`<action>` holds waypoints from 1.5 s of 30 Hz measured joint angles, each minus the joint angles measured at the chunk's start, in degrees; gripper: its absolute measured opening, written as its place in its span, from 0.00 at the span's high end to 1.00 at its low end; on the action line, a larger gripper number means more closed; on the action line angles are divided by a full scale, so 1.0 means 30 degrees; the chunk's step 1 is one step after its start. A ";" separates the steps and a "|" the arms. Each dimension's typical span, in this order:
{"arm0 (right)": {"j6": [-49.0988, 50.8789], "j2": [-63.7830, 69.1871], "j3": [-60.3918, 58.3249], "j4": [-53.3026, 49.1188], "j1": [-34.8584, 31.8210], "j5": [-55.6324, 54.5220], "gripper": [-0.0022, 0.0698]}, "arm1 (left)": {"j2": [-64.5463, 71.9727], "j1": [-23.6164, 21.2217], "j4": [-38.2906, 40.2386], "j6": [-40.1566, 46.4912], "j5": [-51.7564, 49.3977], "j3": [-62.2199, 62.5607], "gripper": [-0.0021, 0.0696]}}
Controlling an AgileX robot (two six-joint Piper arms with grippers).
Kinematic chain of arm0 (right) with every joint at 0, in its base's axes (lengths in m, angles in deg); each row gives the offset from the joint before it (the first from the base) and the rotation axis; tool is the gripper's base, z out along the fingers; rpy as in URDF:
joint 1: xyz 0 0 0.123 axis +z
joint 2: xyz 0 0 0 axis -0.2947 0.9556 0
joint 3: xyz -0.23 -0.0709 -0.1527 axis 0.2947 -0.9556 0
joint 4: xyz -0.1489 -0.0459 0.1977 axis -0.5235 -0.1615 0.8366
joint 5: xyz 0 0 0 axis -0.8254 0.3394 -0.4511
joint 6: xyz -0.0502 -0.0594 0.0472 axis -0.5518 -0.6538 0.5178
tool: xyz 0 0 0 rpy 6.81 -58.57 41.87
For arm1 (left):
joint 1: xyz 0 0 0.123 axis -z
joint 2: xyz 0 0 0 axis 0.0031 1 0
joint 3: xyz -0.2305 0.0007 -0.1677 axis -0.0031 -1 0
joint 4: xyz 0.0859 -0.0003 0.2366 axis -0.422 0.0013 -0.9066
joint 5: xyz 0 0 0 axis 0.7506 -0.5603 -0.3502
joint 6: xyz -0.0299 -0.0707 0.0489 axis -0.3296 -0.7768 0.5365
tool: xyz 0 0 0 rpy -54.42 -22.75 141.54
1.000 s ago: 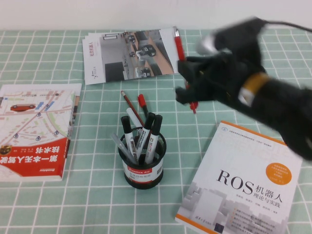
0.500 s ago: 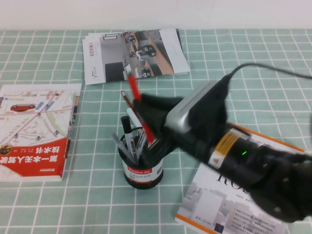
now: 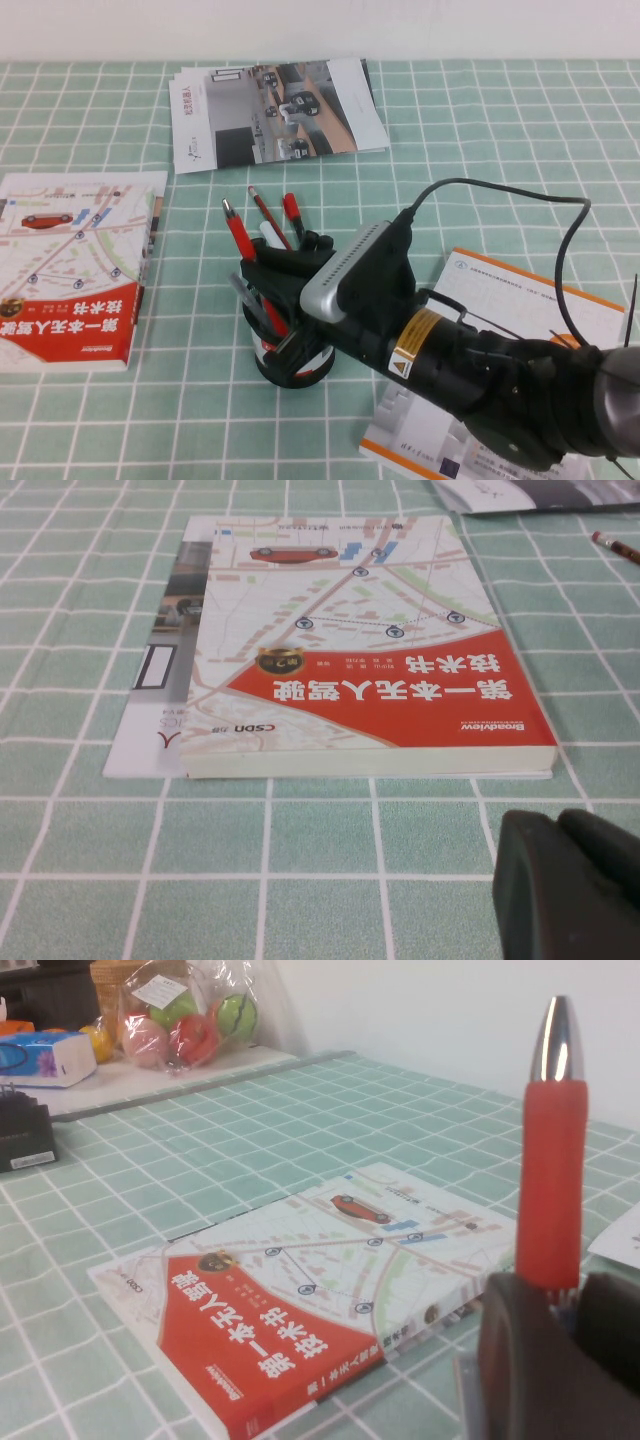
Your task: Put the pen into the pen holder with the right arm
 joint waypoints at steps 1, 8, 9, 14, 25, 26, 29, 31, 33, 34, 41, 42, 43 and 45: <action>0.0000 0.0034 0.0017 0.0000 0.0000 0.0000 0.88 | 0.0000 0.0000 0.0000 0.0000 0.0000 0.0000 0.98; -0.0040 0.0246 0.0046 0.0000 0.0000 -0.0030 0.87 | 0.0000 0.0000 0.0000 0.0000 0.0000 0.0000 0.98; -0.0040 0.0246 0.0046 0.0000 0.0000 -0.0030 0.85 | 0.0000 0.0000 0.0000 0.0000 0.0000 0.0000 0.98; -0.0040 0.0246 0.0059 0.0000 0.0000 0.0105 0.68 | 0.0000 0.0000 0.0000 0.0000 0.0000 0.0000 0.98; 0.0068 -0.1006 0.0059 0.0038 0.0000 0.2261 0.60 | 0.0000 0.0000 0.0000 0.0000 0.0000 0.0000 0.98; 0.0266 -0.1578 0.0059 0.0038 0.0000 0.3049 0.61 | 0.0000 0.0000 0.0000 0.0000 0.0000 0.0000 0.98; 0.0756 -0.3604 0.0059 0.0038 0.0014 0.6470 0.69 | 0.0000 0.0000 0.0000 0.0000 0.0000 0.0000 0.98; 0.0852 -0.5095 0.0059 0.0038 0.0014 0.9070 0.80 | 0.0000 0.0000 0.0000 0.0000 0.0000 0.0000 0.98; 0.0869 -0.6649 0.0059 0.0038 0.0043 1.1802 0.91 | 0.0000 0.0000 0.0000 0.0000 0.0000 0.0000 0.98; 0.0869 -0.7524 0.0059 0.0038 0.0043 1.3302 0.94 | 0.0000 0.0000 0.0000 0.0000 0.0000 0.0000 0.98; 0.0869 -1.3345 -0.0939 0.0004 0.0043 1.9498 0.99 | 0.0000 0.0000 0.0000 0.0000 0.0000 0.0000 0.98; 0.0869 -1.3979 -0.1198 0.0004 0.0043 2.0024 0.99 | 0.0000 0.0000 0.0000 0.0000 0.0000 0.0000 0.98; 0.0869 -1.4719 -0.1458 0.0044 0.0056 2.0623 0.99 | 0.0000 0.0000 0.0000 0.0000 0.0000 0.0000 0.98; 0.0869 -1.6026 -0.2034 0.0149 0.0056 2.2358 0.99 | 0.0000 0.0000 0.0000 0.0000 0.0000 0.0000 0.98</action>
